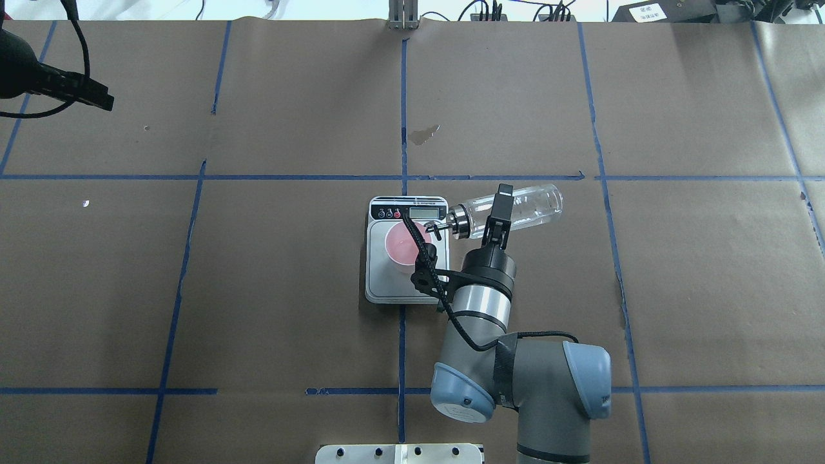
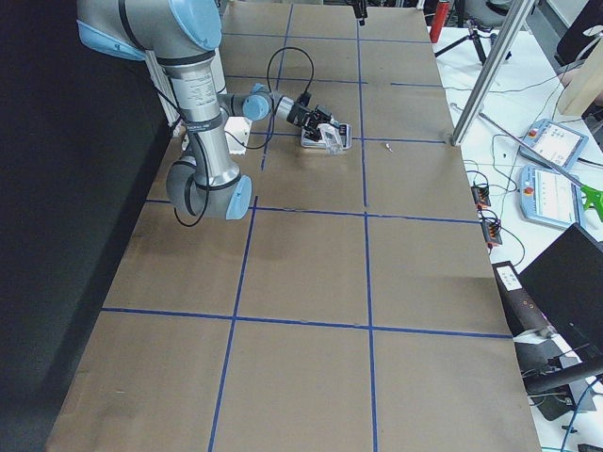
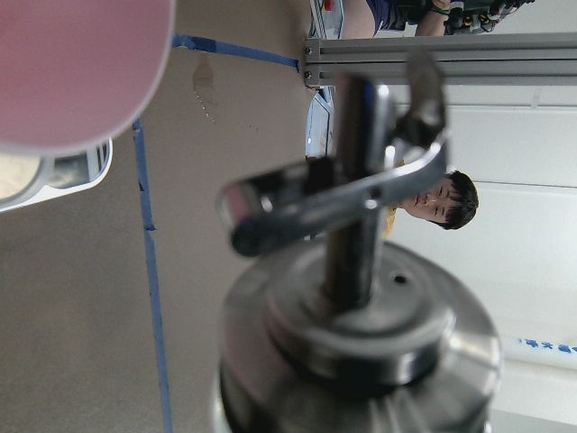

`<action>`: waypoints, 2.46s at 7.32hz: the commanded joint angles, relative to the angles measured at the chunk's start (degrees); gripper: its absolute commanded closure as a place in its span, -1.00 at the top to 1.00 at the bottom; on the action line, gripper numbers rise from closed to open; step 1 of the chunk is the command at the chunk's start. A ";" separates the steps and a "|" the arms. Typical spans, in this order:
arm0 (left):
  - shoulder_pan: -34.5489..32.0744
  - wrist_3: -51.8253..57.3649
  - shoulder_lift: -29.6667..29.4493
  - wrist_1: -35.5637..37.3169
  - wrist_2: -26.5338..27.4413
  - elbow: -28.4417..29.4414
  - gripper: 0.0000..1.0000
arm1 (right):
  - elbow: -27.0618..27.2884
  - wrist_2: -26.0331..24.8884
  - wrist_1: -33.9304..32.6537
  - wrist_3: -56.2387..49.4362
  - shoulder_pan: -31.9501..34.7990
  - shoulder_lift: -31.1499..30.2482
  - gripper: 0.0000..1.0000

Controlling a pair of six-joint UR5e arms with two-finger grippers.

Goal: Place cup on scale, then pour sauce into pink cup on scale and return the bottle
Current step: 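Tilt the bottle spout over the pink cup with the right gripper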

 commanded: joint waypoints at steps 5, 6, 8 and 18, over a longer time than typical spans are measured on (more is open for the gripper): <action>0.01 -0.50 0.07 0.00 -0.09 -0.22 0.43 | -1.21 -6.18 -0.17 -13.73 0.70 1.48 -1.00; 0.01 -0.51 0.07 0.09 -0.09 -0.22 0.43 | -1.21 -6.45 -1.13 -14.20 0.70 1.22 -1.00; 0.01 -0.59 0.07 0.09 -0.17 -0.22 0.43 | -0.95 -6.62 -4.74 -14.73 0.70 1.49 -1.00; 0.10 -0.68 0.07 0.09 -0.18 -0.22 0.43 | 1.95 -2.79 -0.80 3.28 1.22 0.61 -1.00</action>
